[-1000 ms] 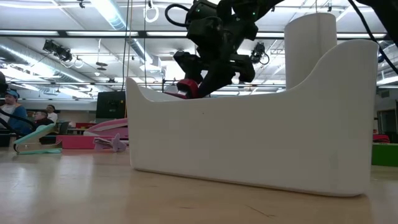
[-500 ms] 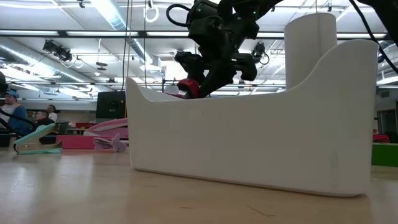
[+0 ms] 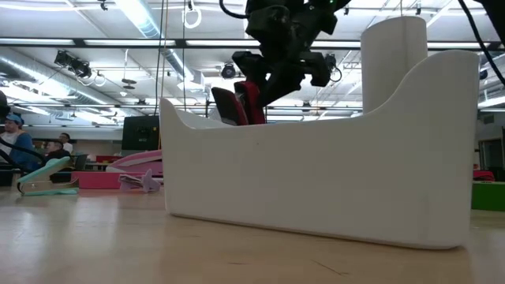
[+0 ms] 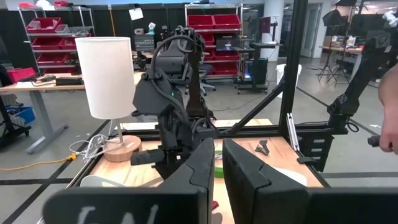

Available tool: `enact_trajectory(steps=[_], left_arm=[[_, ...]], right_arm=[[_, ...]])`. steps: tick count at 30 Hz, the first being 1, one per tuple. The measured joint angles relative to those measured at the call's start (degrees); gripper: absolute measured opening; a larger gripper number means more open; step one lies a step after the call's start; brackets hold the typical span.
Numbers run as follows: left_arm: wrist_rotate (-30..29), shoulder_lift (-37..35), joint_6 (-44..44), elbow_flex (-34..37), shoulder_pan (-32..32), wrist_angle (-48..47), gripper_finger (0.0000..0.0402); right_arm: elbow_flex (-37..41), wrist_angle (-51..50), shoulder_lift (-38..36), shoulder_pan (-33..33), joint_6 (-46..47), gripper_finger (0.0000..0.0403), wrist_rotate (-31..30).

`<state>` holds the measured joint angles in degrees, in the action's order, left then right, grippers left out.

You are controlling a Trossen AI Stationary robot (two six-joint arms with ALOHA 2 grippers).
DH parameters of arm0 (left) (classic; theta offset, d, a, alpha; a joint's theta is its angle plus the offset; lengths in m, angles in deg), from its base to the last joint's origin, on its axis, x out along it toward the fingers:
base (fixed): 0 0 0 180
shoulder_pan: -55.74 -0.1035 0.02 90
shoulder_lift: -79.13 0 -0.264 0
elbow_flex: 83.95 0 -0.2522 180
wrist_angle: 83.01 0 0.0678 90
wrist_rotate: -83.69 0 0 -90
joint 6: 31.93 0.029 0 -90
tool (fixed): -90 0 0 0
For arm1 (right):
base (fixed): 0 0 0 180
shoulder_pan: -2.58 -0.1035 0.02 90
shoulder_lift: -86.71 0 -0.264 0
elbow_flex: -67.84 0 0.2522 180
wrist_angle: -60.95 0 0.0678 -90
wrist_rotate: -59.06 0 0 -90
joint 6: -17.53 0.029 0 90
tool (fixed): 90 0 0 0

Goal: Pick and place Stapler, Stapler remover, tape
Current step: Put the red stapler into the black bin

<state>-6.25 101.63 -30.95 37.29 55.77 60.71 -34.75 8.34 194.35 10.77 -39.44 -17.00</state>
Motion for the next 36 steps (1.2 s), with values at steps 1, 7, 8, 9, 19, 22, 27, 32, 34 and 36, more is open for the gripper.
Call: enact_trajectory(steps=[1, 7, 8, 9, 19, 22, 27, 32, 34, 36], left_arm=[[-0.02, 0.00, 0.00, 0.00, -0.02, 0.00, 0.0034], [0.00, -0.01, 0.00, 0.00, -0.02, 0.00, 0.0034], [-0.01, -0.01, 0.00, 0.00, -0.01, -0.01, 0.0034], [0.00, 0.00, 0.00, 0.00, 0.00, -0.02, 0.0034], [0.00, -0.01, 0.00, 0.00, -0.01, -0.01, 0.0034], [0.00, 0.00, 0.00, 0.00, -0.01, 0.00, 0.0034], [0.00, 0.00, 0.00, 0.00, 0.00, -0.02, 0.0034], [-0.01, -0.01, 0.00, 0.00, 0.00, -0.02, 0.0034], [-0.01, 0.00, 0.00, 0.00, 0.00, 0.00, 0.0034], [-0.01, -0.01, 0.00, 0.00, 0.00, 0.00, 0.0034]], right_arm=[[0.00, -0.32, -0.18, 0.00, -0.04, 0.0139, -0.68], [0.00, -3.06, -0.29, 0.00, -0.08, 0.0132, -4.53], [0.00, -3.47, -0.29, 0.02, -0.39, 0.0133, -4.60], [0.00, -3.80, -0.29, 0.02, -0.73, 0.0134, -4.63], [0.00, -6.85, -0.29, 0.00, -1.11, 0.0133, -9.52], [-0.02, -7.87, -0.29, 0.00, -2.08, 0.0134, -11.70], [-0.02, -9.01, -0.29, 0.00, -2.23, 0.0134, -14.28], [-0.02, -9.09, -0.29, -0.02, -2.23, 0.0134, -14.45], [-0.02, -8.86, -0.29, -0.02, -1.97, 0.0134, -14.49], [-0.02, -8.40, -0.29, -0.11, -1.52, 0.0134, -14.49]])
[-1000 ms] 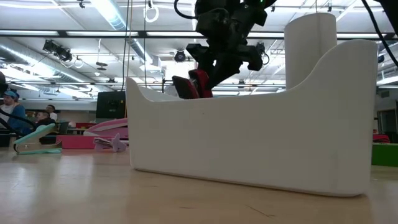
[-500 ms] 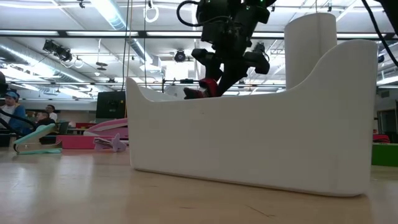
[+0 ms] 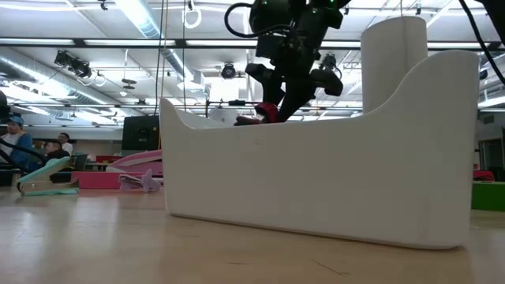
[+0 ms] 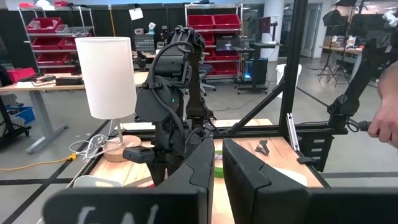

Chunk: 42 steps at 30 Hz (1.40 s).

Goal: Pick and place Stapler, Stapler remover, tape
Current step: Put the red stapler into the black bin, then put the top green tape into the gray bin

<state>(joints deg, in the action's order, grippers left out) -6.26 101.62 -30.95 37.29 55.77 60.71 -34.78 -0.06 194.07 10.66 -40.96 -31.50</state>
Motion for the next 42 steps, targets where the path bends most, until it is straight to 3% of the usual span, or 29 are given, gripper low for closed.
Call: enact_trajectory(steps=[17, 37, 42], left_arm=[[0.01, -0.01, 0.00, 0.00, -0.02, -0.02, 0.0034], [0.01, 0.00, 0.00, 0.00, -0.02, -0.01, 0.0034], [-0.01, 0.01, 0.00, 0.00, 0.00, -0.02, 0.0034]], right_arm=[[-0.22, 0.74, -0.15, -0.04, 4.03, 0.0201, 0.03], [-0.21, 1.26, -0.08, 0.86, 5.33, 0.0204, 9.16], [-4.16, -2.73, 0.00, 1.61, 5.55, 0.0204, 10.84]])
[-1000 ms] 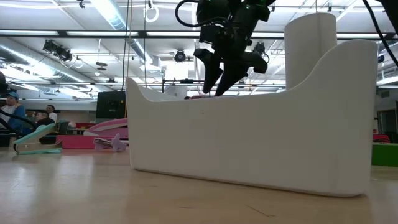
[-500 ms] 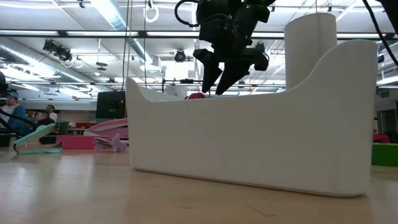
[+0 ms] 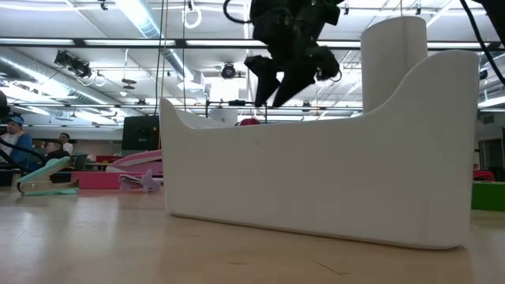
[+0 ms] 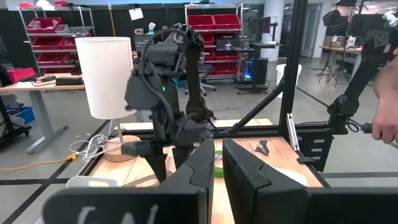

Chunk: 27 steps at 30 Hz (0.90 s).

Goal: Pick and place Stapler, Stapler remover, tape
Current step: Put the top green tape into the gray bin

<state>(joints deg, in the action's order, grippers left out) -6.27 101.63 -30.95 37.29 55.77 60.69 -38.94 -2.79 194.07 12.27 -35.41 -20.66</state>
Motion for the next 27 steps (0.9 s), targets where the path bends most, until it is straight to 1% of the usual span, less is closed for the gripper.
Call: enact_trajectory(steps=[5, 14, 27], left_arm=[[0.01, 0.00, 0.00, 0.00, -0.01, 0.02, 0.0034], [0.01, -0.01, 0.00, 0.00, 0.00, 0.01, 0.0034], [0.02, 0.00, 0.00, 0.00, -0.02, 0.00, 0.0034]], right_arm=[[-2.15, 0.59, 0.00, 0.45, -0.16, 0.0204, 1.30], [-2.15, 0.95, 0.02, 0.63, -0.21, 0.0204, 1.26], [-2.15, 0.91, 0.02, 0.62, -0.05, 0.0192, 1.16]])
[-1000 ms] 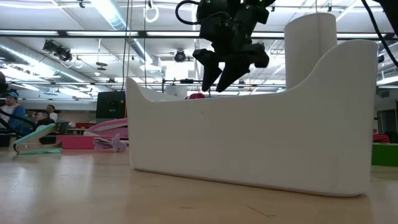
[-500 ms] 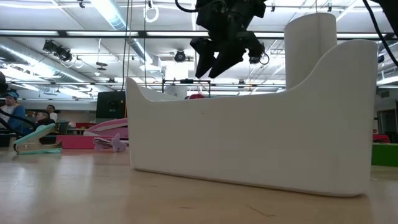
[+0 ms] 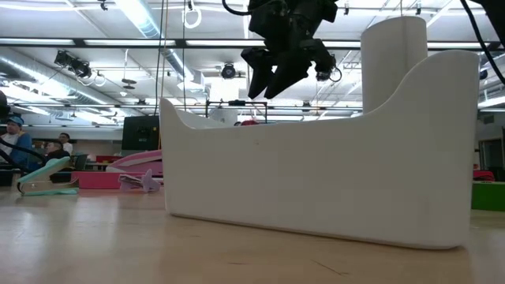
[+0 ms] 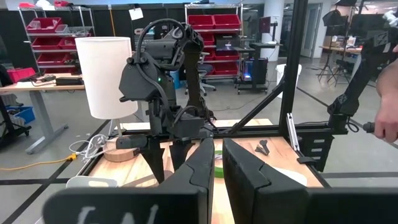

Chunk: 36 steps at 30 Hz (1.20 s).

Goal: Pick and place Stapler, Stapler remover, tape
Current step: Put the top green tape into the gray bin

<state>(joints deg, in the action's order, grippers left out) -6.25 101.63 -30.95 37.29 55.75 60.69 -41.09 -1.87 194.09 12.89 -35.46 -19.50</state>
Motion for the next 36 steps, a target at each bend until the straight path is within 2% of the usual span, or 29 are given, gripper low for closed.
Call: enact_trajectory(steps=[25, 31, 36], left_arm=[[0.00, -0.02, 0.00, 0.00, 0.02, 0.00, 0.0034], [0.00, 0.00, 0.00, 0.00, 0.02, 0.00, 0.0034], [0.00, -0.02, 0.00, 0.00, 0.02, 0.03, 0.0034]], right_arm=[[0.04, -0.34, -0.31, -0.50, 0.47, 0.0191, -0.09], [0.04, -0.71, -2.34, -2.12, 2.19, 0.0191, -4.04], [0.04, -1.41, -4.08, -3.22, 6.27, 0.0191, -4.39]])
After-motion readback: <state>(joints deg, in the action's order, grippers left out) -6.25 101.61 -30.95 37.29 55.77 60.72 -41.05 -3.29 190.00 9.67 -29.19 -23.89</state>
